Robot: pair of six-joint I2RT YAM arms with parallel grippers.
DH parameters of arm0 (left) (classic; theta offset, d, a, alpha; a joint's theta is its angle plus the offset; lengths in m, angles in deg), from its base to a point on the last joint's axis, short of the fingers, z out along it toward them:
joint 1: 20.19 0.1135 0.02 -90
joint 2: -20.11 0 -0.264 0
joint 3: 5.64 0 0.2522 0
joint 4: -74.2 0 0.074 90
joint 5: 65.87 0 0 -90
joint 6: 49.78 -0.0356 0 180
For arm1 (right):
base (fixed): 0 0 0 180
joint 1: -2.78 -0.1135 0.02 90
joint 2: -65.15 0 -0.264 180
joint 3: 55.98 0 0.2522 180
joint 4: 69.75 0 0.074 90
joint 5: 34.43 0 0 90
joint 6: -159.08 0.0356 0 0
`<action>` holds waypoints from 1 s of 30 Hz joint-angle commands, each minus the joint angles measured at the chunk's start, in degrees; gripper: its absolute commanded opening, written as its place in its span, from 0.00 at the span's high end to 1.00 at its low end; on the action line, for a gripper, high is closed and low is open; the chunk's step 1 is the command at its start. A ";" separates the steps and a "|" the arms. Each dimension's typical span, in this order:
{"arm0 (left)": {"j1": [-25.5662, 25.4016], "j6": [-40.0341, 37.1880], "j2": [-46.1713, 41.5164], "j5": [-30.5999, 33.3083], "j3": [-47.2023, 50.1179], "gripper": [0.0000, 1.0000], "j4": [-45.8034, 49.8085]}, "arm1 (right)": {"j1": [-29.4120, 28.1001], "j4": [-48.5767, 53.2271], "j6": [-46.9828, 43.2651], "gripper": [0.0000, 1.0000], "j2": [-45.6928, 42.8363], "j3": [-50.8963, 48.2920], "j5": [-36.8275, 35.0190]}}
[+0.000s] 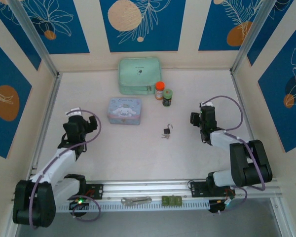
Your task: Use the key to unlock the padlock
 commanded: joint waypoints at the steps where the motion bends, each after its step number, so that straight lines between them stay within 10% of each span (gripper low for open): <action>1: 0.66 -6.37 4.47 3.45 1.57 0.00 -11.27 | 0.56 -18.22 -4.03 0.34 2.17 -1.77 -0.73; 4: 0.66 -9.93 10.07 2.66 4.10 0.00 -23.50 | 3.20 -25.72 -2.27 0.28 5.76 -4.12 3.53; 7: 0.57 -12.50 15.76 1.26 6.44 0.00 -36.31 | 5.01 -23.16 -2.33 0.01 5.96 -3.25 9.26; 15: 0.49 -16.65 33.69 -9.49 10.46 0.01 -66.07 | 5.94 -27.84 -1.42 0.01 7.88 -5.21 9.96; 30: 0.66 -15.57 31.06 -8.36 2.53 0.01 -46.60 | 5.46 -27.76 -1.78 0.01 7.86 -5.18 9.20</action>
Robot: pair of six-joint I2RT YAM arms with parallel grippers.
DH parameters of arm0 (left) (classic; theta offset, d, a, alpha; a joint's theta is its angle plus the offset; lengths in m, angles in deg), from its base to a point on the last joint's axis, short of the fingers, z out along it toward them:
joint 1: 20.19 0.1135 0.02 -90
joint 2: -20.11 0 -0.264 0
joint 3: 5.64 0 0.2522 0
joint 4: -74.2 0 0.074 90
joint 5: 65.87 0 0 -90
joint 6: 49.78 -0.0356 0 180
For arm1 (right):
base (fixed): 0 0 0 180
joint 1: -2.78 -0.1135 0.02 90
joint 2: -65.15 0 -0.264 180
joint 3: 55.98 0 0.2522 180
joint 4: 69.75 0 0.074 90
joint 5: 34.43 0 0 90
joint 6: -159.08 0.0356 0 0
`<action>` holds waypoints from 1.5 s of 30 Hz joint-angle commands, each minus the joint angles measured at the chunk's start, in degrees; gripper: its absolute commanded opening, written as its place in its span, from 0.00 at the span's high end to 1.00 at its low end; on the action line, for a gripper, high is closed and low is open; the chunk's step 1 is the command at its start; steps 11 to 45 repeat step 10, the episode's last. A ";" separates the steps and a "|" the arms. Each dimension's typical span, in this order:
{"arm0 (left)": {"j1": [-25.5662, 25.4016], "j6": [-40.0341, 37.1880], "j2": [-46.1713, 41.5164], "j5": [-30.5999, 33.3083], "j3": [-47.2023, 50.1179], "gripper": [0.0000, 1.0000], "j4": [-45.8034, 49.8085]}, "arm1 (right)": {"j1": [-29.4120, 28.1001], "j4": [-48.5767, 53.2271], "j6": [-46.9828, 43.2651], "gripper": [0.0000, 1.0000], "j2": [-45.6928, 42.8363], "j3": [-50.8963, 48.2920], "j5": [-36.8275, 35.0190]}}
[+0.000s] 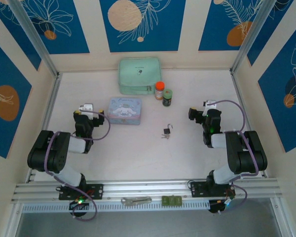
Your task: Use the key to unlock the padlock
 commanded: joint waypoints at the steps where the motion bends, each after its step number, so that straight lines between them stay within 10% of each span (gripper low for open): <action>1: 0.57 -0.95 -0.57 -0.32 -0.55 0.01 3.00 | -0.37 -2.01 -0.17 0.01 0.27 -0.15 0.36; 45: 0.57 -0.98 -0.72 -0.44 -0.47 0.01 3.05 | -0.39 -2.05 -0.17 0.01 0.19 -0.26 0.36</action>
